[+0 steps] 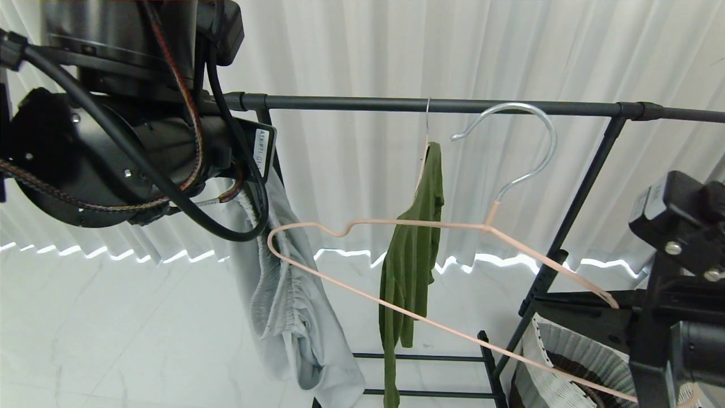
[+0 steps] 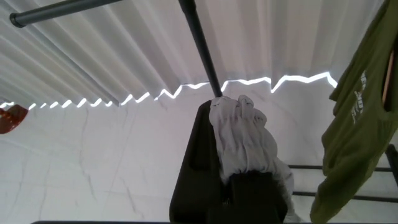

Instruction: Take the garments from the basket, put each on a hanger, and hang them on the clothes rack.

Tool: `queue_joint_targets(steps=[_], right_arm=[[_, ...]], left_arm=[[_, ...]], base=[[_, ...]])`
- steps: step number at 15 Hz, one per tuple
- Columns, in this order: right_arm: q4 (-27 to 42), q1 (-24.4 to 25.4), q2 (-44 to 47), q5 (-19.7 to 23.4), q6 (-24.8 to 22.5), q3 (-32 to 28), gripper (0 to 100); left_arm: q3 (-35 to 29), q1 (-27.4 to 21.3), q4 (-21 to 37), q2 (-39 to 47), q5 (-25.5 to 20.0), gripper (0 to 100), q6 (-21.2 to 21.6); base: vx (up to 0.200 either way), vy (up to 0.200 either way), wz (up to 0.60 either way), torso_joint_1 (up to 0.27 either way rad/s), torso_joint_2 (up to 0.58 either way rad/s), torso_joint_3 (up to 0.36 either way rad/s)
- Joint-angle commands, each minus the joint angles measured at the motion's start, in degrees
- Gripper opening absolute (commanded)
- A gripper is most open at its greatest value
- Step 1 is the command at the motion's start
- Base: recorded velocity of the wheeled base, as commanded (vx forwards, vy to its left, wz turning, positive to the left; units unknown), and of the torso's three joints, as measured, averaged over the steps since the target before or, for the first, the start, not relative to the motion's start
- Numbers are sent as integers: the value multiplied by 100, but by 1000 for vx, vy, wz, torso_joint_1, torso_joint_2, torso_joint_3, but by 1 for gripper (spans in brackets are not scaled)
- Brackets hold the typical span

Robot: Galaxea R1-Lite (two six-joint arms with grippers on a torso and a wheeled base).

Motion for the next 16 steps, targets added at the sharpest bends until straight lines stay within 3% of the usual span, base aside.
queue_joint_targets(steps=[1, 7, 16], right_arm=[[-247, -124, 323, -63, 112, -56, 0], [-467, -309, 639, -538, 297, -249, 0], [-467, -995, 832, -573, 894, -636, 0]], left_arm=[[13, -89, 8, -26, 7, 0, 2], [65, -230, 8, 9, 16, 0, 2], [390, -256, 61, 18, 43, 0, 213]], base=[[0, 0, 0, 0, 0, 0], [0, 0, 0, 0, 0, 0], [0, 0, 0, 0, 0, 0]])
